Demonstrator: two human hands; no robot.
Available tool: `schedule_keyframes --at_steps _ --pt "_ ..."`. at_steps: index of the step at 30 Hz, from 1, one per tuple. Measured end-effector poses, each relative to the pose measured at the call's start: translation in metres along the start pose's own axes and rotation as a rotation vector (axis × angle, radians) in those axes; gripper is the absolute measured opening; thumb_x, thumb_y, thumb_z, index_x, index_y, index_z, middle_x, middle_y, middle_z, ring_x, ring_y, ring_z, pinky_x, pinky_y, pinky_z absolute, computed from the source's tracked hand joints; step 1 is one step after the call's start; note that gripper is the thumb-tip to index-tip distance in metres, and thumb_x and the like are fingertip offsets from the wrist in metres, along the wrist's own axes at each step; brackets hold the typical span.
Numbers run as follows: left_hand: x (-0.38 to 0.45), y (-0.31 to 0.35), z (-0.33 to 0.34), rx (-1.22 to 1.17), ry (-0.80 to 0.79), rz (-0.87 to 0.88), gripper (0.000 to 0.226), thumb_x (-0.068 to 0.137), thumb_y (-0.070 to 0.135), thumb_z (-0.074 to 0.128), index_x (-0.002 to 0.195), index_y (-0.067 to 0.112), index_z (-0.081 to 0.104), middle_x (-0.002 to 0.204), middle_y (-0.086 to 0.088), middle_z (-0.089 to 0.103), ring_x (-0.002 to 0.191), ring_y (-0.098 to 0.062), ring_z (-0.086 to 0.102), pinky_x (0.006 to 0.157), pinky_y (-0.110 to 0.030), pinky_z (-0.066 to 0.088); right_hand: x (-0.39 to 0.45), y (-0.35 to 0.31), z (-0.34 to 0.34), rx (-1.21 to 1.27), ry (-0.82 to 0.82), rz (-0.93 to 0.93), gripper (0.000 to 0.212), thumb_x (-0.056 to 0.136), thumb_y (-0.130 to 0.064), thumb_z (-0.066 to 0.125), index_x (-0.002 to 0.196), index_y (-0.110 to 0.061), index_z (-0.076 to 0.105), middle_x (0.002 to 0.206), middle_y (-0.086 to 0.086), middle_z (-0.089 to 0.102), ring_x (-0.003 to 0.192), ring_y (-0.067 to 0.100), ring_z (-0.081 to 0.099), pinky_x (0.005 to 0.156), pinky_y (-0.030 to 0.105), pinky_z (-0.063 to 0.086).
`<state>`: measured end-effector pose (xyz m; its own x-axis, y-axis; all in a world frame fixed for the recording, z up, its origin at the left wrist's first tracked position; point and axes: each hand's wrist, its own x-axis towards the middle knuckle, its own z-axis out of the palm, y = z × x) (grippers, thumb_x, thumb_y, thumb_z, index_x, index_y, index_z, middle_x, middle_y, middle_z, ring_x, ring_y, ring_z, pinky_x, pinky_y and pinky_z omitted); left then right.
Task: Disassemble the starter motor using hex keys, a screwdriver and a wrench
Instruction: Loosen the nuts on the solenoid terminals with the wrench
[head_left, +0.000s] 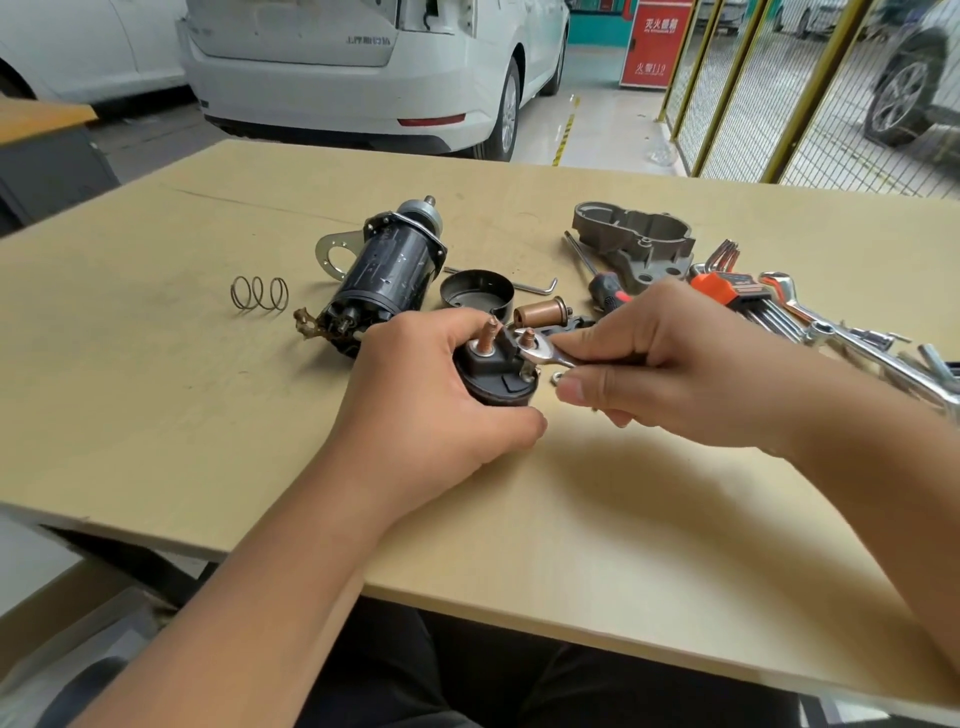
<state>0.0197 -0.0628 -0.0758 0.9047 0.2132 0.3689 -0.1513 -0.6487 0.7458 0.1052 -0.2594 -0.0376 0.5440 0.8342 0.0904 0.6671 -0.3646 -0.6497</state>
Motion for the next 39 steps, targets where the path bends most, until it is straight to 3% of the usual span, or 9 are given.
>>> schedule_keyframes --at_steps 5,9,14,22,27,31,34,39 --pt "-0.004 -0.002 0.007 0.067 0.067 -0.032 0.032 0.052 0.044 0.072 0.078 0.027 0.067 0.070 0.005 0.068 0.075 -0.015 0.063 0.065 -0.031 0.052 0.006 -0.001 0.010 0.078 0.015 0.024 0.033 0.101 -0.009 0.061 0.076 0.012 0.065 0.053 0.002 0.049 0.051 0.001 0.047 0.055 0.006 0.037" --pt "-0.002 0.000 0.011 -0.025 0.166 -0.033 0.028 0.055 0.035 0.073 0.079 0.023 0.065 0.078 0.015 0.070 0.071 -0.009 0.065 0.062 -0.018 0.048 0.011 -0.004 0.023 0.166 0.080 0.043 0.039 0.106 -0.015 0.054 0.082 0.015 0.059 0.055 -0.015 0.039 0.051 0.005 0.033 0.052 0.017 0.027" --pt "-0.004 0.003 0.011 -0.082 0.184 0.005 0.027 0.059 0.032 0.080 0.077 0.019 0.065 0.067 0.006 0.069 0.064 -0.016 0.068 0.062 -0.035 0.054 0.008 -0.016 0.027 0.017 0.144 -0.064 0.042 0.100 -0.031 0.049 0.081 0.002 0.067 0.061 -0.011 0.040 0.056 0.007 0.036 0.056 0.020 0.028" --pt "-0.002 -0.001 0.007 -0.117 0.126 0.023 0.023 0.056 0.024 0.076 0.075 0.017 0.064 0.065 -0.007 0.067 0.065 -0.035 0.064 0.060 -0.044 0.055 0.006 -0.012 0.030 -0.030 0.135 -0.109 0.036 0.106 -0.017 0.054 0.080 0.006 0.063 0.061 0.005 0.034 0.057 0.009 0.028 0.052 0.024 0.025" --pt "-0.002 -0.002 0.006 -0.140 0.106 0.027 0.022 0.056 0.024 0.076 0.074 0.019 0.064 0.062 0.001 0.067 0.060 -0.026 0.064 0.056 -0.033 0.054 0.007 -0.009 0.032 -0.024 0.171 -0.175 0.036 0.103 -0.017 0.052 0.080 0.008 0.064 0.059 -0.005 0.036 0.057 0.003 0.035 0.056 0.010 0.028" --pt "-0.001 -0.002 0.006 -0.154 0.102 0.040 0.021 0.056 0.024 0.076 0.073 0.021 0.064 0.061 0.014 0.064 0.054 -0.010 0.060 0.053 -0.021 0.047 0.008 -0.007 0.033 0.012 0.157 -0.181 0.035 0.103 -0.018 0.051 0.079 0.004 0.064 0.059 0.001 0.040 0.058 0.004 0.032 0.056 0.012 0.028" --pt "-0.001 -0.004 0.009 -0.171 0.116 0.038 0.022 0.057 0.023 0.077 0.075 0.022 0.063 0.065 0.009 0.067 0.057 -0.015 0.062 0.055 -0.025 0.050 0.008 -0.006 0.032 -0.028 0.168 -0.158 0.034 0.104 -0.016 0.052 0.076 0.001 0.062 0.059 -0.006 0.037 0.056 0.004 0.033 0.055 0.014 0.027" --pt "0.001 0.000 0.010 -0.209 0.181 -0.035 0.060 0.055 0.028 0.082 0.111 0.032 0.059 0.082 0.034 0.068 0.067 0.004 0.067 0.063 -0.008 0.048 0.011 -0.004 0.033 0.095 0.249 -0.089 0.037 0.104 -0.020 0.053 0.079 0.005 0.062 0.058 -0.003 0.033 0.053 0.007 0.028 0.052 0.019 0.023"
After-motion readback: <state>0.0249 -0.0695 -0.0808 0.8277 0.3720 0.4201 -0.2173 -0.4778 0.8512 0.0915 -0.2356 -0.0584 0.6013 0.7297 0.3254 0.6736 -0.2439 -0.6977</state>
